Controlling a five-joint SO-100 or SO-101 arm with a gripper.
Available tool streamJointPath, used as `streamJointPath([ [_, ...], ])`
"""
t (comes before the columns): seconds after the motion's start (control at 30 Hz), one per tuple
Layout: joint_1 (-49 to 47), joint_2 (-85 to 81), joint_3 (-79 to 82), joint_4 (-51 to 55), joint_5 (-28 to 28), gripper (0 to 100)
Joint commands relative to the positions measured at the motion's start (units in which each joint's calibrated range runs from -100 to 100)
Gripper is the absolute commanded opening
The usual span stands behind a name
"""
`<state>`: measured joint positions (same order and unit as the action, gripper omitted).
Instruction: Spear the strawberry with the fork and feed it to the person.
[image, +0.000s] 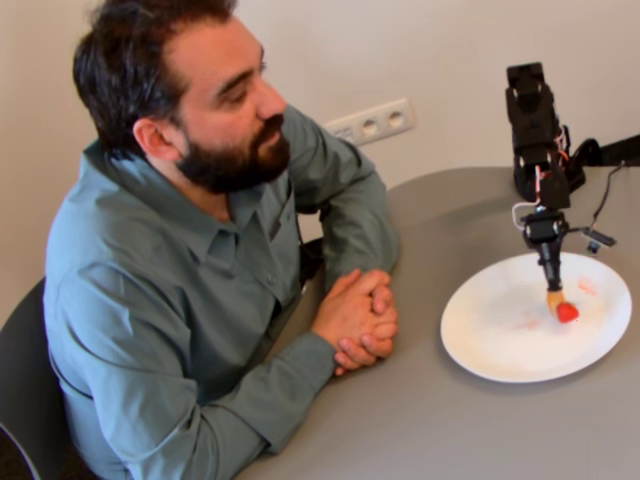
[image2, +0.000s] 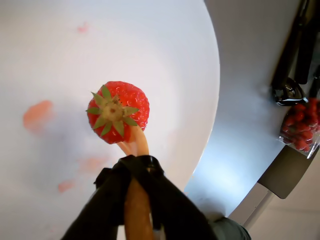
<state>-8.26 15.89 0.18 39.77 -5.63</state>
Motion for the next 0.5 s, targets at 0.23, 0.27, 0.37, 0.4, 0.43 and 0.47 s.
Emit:
streamJointPath([
  [0.23,6.10,-1.95,-30.66,22.46,1.86,1],
  [0.27,6.10,-3.05,-32.73,24.46,2.80,1],
  [0.37,6.10,-9.49,-33.18,27.59,3.64,1],
  [0.4,6.10,-14.91,-32.10,28.29,3.69,1],
  [0.43,6.17,-17.37,-30.39,28.64,3.74,1],
  [0.47,6.17,-19.66,-28.22,28.64,3.74,1],
])
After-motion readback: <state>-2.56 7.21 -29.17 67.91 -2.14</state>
